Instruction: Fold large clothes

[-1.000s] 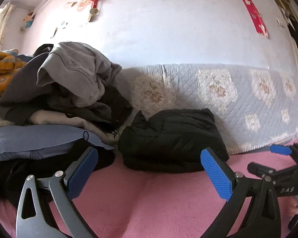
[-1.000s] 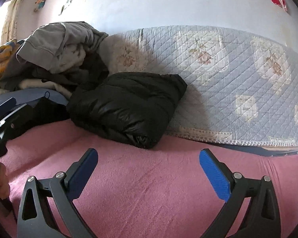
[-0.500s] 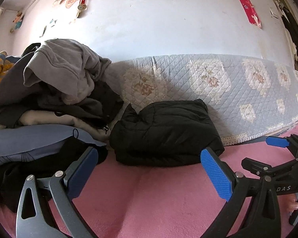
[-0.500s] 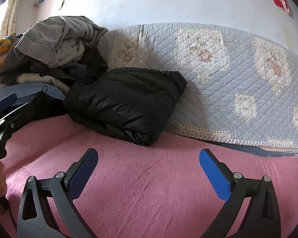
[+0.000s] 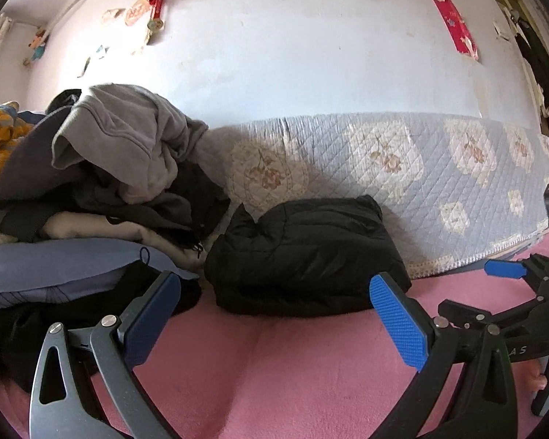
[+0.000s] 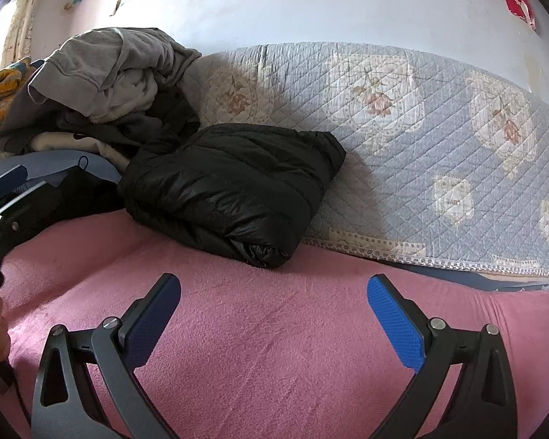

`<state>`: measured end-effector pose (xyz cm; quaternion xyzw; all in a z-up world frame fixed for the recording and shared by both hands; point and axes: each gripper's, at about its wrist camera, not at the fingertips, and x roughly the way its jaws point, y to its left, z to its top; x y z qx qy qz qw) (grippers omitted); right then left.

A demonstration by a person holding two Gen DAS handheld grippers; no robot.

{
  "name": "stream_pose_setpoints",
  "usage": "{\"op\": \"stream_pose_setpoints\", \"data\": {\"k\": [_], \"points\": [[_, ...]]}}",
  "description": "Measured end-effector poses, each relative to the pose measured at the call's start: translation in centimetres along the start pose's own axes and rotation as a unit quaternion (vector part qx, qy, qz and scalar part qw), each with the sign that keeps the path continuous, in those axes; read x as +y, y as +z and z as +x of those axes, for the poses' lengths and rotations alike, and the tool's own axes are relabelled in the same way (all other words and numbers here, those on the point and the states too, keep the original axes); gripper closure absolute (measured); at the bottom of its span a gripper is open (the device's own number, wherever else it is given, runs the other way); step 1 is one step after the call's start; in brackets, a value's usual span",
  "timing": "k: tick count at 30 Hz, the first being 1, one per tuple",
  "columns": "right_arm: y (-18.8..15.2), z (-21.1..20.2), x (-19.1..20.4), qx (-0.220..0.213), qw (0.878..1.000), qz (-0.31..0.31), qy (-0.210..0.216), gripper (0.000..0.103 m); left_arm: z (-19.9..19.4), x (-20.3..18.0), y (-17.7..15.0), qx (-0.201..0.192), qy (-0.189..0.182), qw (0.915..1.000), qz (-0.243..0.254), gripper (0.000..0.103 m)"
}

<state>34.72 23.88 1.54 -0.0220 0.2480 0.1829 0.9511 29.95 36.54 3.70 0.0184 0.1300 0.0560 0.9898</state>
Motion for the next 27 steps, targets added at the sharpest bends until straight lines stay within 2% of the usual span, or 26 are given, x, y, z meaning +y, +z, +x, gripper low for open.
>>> {"op": "stream_pose_setpoints", "data": {"k": [5, 16, 27], "points": [[-0.1, -0.1, -0.1, 0.001, 1.0, 0.001, 0.0, 0.0, 0.0, 0.1, 0.1, 0.006, 0.001, 1.0, 0.0, 0.0], [-0.1, -0.1, -0.1, 0.003, 1.0, 0.0, 0.001, 0.0, 1.1, 1.5, 0.1, 0.028, -0.006, 0.9989, -0.036, 0.0], [-0.1, -0.1, -0.1, 0.002, 1.0, 0.0, 0.001, 0.0, 1.1, 1.5, 0.0, 0.026, -0.005, 0.999, -0.035, 0.0]]}}
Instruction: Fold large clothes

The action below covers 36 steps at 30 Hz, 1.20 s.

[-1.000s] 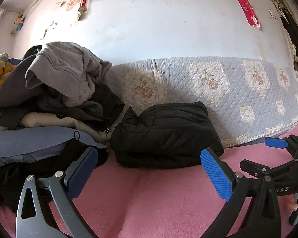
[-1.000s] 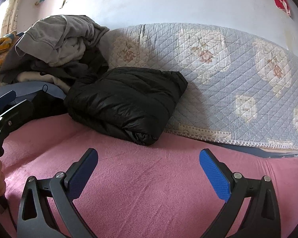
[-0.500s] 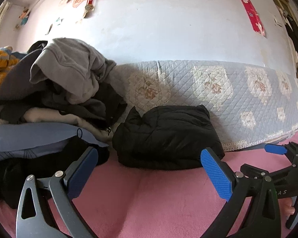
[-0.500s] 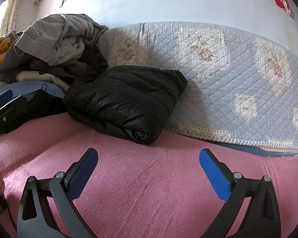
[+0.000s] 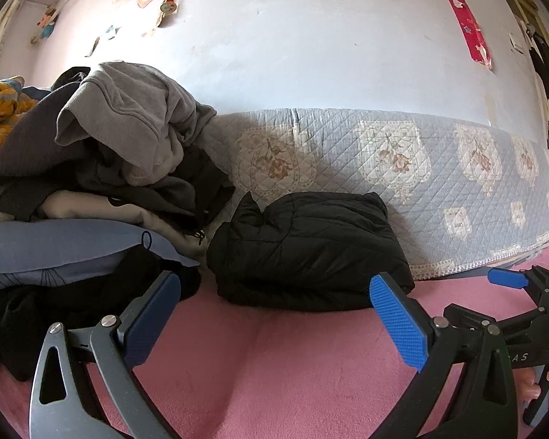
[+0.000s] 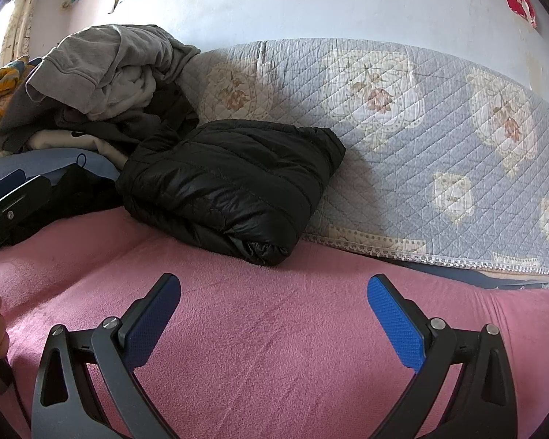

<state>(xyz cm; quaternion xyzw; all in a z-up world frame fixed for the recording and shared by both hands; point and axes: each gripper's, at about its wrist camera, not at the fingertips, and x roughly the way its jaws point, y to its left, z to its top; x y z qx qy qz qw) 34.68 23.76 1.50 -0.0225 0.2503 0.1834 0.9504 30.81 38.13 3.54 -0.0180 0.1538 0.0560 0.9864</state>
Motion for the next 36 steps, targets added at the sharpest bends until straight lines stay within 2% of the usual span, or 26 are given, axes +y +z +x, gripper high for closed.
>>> {"op": "stream_pose_setpoints", "data": {"k": [36], "points": [[-0.08, 0.05, -0.11, 0.004, 1.0, 0.0, 0.004, 0.0, -0.47, -0.9, 0.04, -0.012, 0.005, 0.9995, 0.027, 0.0]]}}
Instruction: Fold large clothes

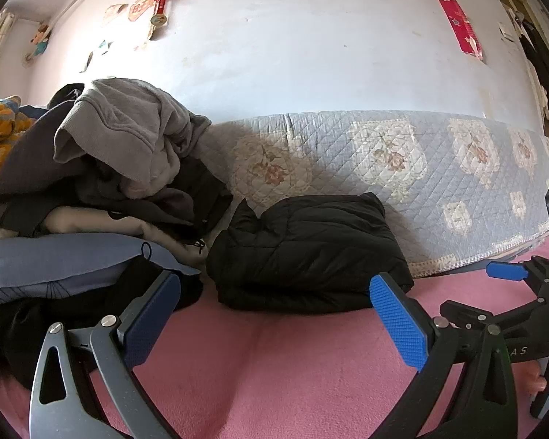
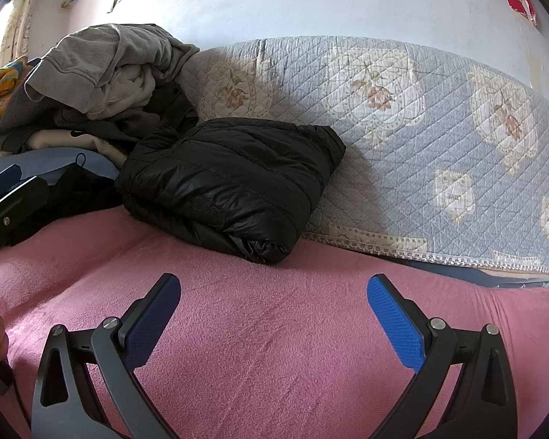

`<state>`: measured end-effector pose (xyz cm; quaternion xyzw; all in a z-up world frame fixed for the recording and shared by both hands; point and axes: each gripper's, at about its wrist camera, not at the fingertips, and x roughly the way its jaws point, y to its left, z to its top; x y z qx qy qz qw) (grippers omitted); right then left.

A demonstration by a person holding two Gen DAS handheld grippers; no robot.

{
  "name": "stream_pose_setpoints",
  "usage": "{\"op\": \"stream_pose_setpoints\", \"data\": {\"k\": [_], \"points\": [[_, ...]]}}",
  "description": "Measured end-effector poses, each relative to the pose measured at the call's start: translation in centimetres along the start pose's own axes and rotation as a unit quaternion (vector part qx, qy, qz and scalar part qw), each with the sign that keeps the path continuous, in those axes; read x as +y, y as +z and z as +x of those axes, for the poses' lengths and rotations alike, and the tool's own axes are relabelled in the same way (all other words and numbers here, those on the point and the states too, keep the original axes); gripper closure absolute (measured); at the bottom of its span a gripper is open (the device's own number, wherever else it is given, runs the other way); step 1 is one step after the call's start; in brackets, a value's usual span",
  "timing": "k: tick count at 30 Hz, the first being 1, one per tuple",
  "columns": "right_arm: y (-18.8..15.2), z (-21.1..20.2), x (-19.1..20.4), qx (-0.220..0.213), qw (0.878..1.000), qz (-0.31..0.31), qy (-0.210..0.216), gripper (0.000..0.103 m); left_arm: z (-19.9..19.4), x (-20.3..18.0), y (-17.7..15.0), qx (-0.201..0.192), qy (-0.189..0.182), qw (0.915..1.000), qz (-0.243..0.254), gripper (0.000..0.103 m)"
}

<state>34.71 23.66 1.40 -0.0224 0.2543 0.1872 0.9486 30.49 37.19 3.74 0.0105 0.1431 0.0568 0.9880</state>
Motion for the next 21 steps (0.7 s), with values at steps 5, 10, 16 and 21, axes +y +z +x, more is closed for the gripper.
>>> {"op": "stream_pose_setpoints", "data": {"k": [5, 10, 16, 21], "points": [[0.03, -0.01, 0.03, 0.0, 1.0, 0.001, 0.0, 0.0, 0.03, 0.02, -0.01, 0.001, -0.001, 1.0, 0.0, 0.0], [0.03, 0.0, 0.02, 0.001, 1.0, 0.001, 0.001, 0.0, -0.09, -0.27, -0.01, -0.005, 0.002, 1.0, 0.005, 0.0], [-0.06, 0.03, -0.01, 0.002, 1.0, 0.002, 0.003, 0.0, 0.32, -0.06, -0.13, 0.012, -0.001, 0.9999, -0.004, 0.0], [-0.01, 0.06, 0.02, 0.002, 1.0, 0.002, 0.003, 0.0, 0.07, 0.13, -0.22, 0.011, 0.0, 0.9999, -0.008, 0.0]]}}
